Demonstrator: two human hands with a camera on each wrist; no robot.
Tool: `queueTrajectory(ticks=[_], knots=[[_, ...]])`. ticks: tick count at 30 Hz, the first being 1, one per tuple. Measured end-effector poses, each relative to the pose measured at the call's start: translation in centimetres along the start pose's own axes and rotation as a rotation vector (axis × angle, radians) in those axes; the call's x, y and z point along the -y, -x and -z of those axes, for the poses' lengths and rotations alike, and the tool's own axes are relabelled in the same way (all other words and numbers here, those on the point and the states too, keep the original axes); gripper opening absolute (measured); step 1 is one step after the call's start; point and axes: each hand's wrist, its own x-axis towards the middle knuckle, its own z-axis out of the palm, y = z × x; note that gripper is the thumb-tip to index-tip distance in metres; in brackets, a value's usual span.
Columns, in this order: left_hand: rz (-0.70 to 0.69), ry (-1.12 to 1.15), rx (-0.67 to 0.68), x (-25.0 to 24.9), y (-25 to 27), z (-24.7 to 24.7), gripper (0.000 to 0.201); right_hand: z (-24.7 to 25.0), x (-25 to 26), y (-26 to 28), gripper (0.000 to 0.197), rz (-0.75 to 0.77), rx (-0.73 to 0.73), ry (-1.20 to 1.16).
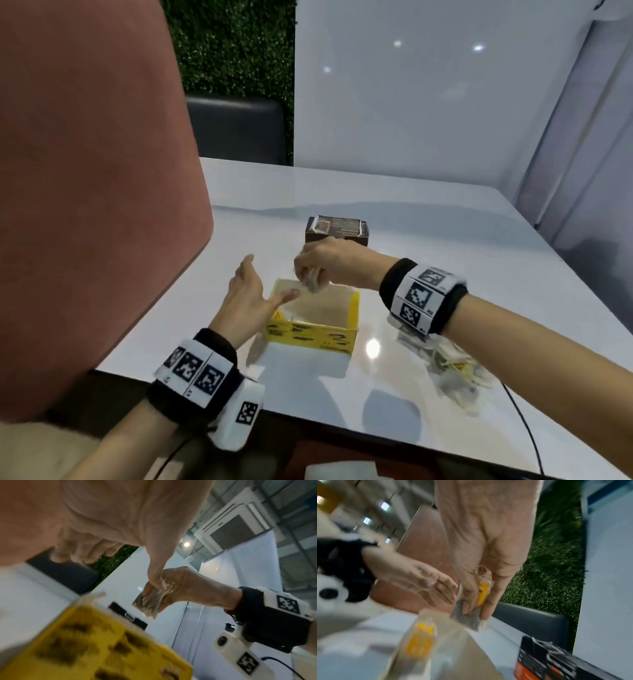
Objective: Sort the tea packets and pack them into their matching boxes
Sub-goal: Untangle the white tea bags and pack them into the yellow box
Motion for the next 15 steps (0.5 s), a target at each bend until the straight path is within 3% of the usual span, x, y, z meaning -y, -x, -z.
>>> queueTrajectory(ticks=[4,8,15], knots=[[0.123,-0.131,0.155,0.4,-1.4,-3.3,0.124,-1.7,-0.5,0.4,0.023,0.055,0.163,0.127],[0.109,-0.215,0.154,1.6,-3.3,-4.2,0.117,-2.6,-0.3,-0.2,0.026,0.107,0.218,0.123],[0.169,-0.118,0.147,3.0,-3.5,-3.2,0.108,-4.1,0.8,-2.1,0.028,0.224,0.193,0.138]])
